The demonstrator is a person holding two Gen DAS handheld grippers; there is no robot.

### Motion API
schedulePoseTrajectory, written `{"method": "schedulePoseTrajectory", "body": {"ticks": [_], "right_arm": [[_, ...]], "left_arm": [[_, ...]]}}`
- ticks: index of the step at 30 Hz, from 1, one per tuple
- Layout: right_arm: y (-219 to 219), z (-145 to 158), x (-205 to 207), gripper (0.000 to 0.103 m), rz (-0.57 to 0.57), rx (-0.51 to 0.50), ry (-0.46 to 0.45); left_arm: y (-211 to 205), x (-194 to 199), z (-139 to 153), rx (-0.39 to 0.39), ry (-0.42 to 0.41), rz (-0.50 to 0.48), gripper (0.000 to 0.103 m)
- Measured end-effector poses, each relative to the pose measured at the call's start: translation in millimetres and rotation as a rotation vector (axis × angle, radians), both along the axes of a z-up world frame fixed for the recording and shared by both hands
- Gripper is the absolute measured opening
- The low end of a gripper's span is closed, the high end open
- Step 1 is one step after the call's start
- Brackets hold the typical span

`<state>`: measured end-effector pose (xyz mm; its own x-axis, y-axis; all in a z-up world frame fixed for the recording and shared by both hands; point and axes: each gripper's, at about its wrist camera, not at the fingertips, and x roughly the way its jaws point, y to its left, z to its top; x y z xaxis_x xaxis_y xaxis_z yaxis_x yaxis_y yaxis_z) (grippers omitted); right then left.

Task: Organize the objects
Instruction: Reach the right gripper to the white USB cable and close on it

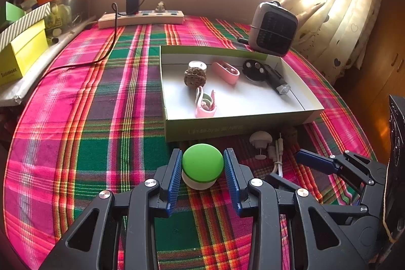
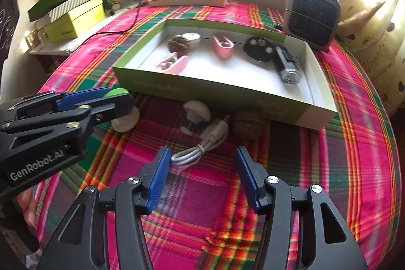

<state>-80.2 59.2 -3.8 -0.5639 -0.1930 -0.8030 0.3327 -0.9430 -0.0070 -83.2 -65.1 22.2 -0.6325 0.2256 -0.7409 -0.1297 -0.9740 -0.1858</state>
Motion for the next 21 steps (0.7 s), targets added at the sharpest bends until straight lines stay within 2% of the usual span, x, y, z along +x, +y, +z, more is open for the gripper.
{"method": "schedulePoseTrajectory", "body": {"ticks": [13, 21], "right_arm": [[25.3, 3.3, 3.6, 0.054, -0.086, 0.005, -0.001], [16.6, -1.5, -1.8, 0.054, -0.024, -0.045, -0.012]], "left_arm": [[0.2, 0.3, -1.5, 0.005, -0.001, -0.005, 0.032], [5.3, -2.5, -6.1, 0.006, -0.017, -0.014, 0.032]]}}
